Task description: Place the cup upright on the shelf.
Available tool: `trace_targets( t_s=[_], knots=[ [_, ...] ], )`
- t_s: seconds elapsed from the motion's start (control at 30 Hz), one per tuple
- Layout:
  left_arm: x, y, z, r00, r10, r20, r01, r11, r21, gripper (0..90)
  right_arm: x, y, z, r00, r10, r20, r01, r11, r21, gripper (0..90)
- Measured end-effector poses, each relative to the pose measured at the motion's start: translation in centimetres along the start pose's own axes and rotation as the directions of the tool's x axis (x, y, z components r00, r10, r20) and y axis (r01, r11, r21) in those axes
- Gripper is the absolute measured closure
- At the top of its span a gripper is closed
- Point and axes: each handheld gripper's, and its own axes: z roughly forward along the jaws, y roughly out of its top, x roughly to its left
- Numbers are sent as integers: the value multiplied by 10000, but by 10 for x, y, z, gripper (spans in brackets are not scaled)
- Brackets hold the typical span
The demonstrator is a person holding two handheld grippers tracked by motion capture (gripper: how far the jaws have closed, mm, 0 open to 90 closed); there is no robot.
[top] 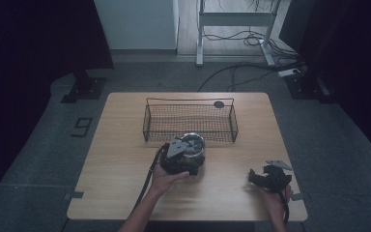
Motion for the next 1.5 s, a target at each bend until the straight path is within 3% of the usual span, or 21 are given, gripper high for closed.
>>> trace_targets(
  t_s=[0.77,1.5],
  knots=[
    [13,25,-21,9998,50,-180,-55,9996,-290,40,0,0,1,10000,31,25,-31,10000,-27,19],
    [34,44,-28,9989,-422,-182,411,9974,-598,40,0,1,1,9999,78,69,-78,10000,-7,19]
  ],
)
